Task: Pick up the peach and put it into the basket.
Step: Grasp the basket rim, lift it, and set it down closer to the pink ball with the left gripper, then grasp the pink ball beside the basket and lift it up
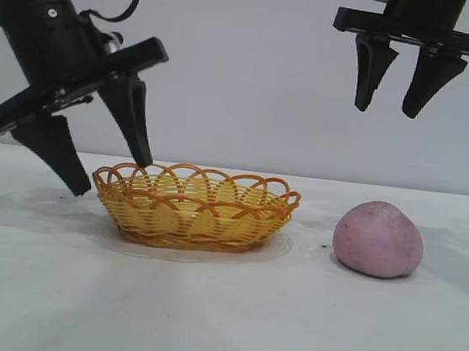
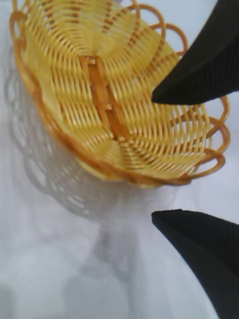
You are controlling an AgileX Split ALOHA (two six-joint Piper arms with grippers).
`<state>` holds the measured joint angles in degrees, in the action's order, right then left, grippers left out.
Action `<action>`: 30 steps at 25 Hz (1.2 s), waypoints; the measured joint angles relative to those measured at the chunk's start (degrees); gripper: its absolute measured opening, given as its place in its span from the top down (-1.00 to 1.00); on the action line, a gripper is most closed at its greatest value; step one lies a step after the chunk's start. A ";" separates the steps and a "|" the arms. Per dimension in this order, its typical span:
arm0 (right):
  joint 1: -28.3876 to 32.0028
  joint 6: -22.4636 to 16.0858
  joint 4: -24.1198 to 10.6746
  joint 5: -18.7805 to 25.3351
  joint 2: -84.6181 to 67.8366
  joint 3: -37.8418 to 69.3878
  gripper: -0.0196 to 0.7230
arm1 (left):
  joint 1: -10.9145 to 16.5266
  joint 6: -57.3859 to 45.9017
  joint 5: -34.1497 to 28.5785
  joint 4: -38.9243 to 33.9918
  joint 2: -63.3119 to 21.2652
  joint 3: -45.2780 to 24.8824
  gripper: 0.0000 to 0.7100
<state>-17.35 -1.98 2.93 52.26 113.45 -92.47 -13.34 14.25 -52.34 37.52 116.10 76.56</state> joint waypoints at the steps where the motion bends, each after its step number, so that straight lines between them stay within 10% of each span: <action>1: 0.00 0.00 0.00 0.00 0.00 0.00 -0.09 | 0.00 -1.26 -1.26 -1.88 0.00 1.49 -0.15; 15: 0.00 0.00 0.00 0.54 0.00 0.00 -0.09 | 0.15 -12.57 -16.46 -33.31 0.00 18.94 -0.15; 30: 0.00 0.00 -0.65 0.77 0.00 0.00 -0.09 | 11.06 -10.06 -17.61 -42.34 -0.52 18.96 -0.15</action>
<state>-17.35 -1.98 2.28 53.02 113.45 -92.47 -2.28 4.18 -69.95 -4.82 115.58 95.51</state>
